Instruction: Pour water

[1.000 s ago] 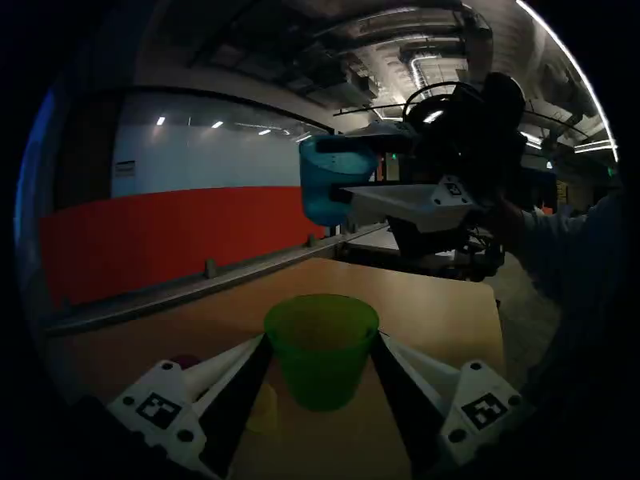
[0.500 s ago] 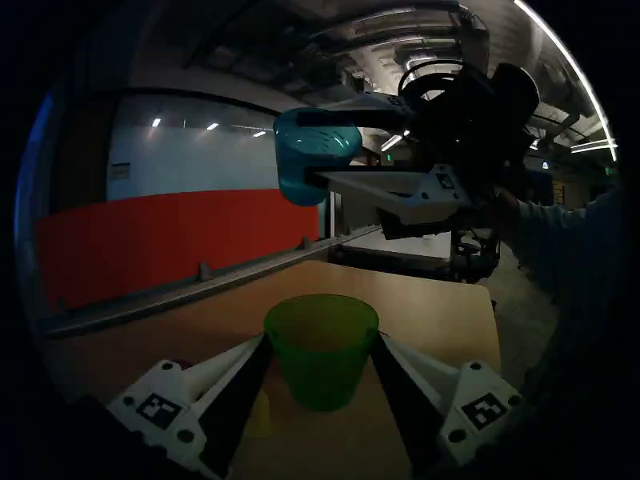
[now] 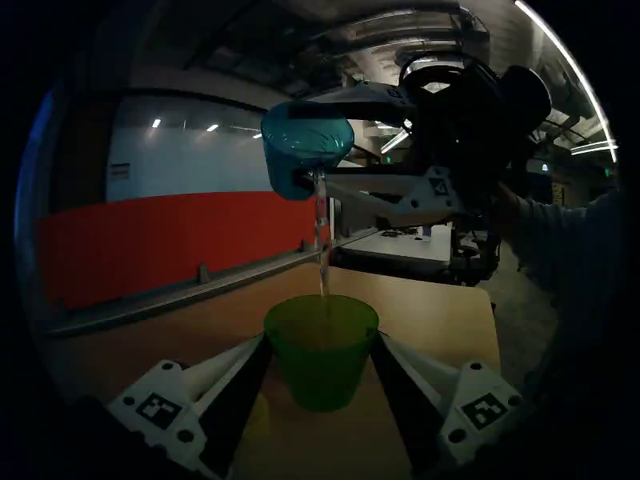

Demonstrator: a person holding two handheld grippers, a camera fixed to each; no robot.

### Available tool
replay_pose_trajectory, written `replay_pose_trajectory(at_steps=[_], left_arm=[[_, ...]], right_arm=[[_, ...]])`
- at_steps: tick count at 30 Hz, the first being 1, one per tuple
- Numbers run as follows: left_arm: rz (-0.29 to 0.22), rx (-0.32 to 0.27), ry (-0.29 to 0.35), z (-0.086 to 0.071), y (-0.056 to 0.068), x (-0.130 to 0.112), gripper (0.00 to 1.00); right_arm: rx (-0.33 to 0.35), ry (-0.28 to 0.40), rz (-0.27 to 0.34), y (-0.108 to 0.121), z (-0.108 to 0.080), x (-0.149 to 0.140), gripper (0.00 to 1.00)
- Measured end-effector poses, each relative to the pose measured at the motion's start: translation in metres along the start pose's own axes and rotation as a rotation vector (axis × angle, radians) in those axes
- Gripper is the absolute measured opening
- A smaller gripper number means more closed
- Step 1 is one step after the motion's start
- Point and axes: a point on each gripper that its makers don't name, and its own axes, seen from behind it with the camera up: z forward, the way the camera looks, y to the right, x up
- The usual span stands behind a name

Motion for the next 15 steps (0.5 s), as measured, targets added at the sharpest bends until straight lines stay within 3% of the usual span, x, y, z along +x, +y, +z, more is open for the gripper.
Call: replay_pose_trajectory(at_steps=[15], left_arm=[[0.005, 0.000, 0.003, -0.0001, 0.0002, 0.0030, 0.85]], right_arm=[[-0.023, -0.010, -0.085, 0.0090, 0.0021, -0.0024, 0.91]])
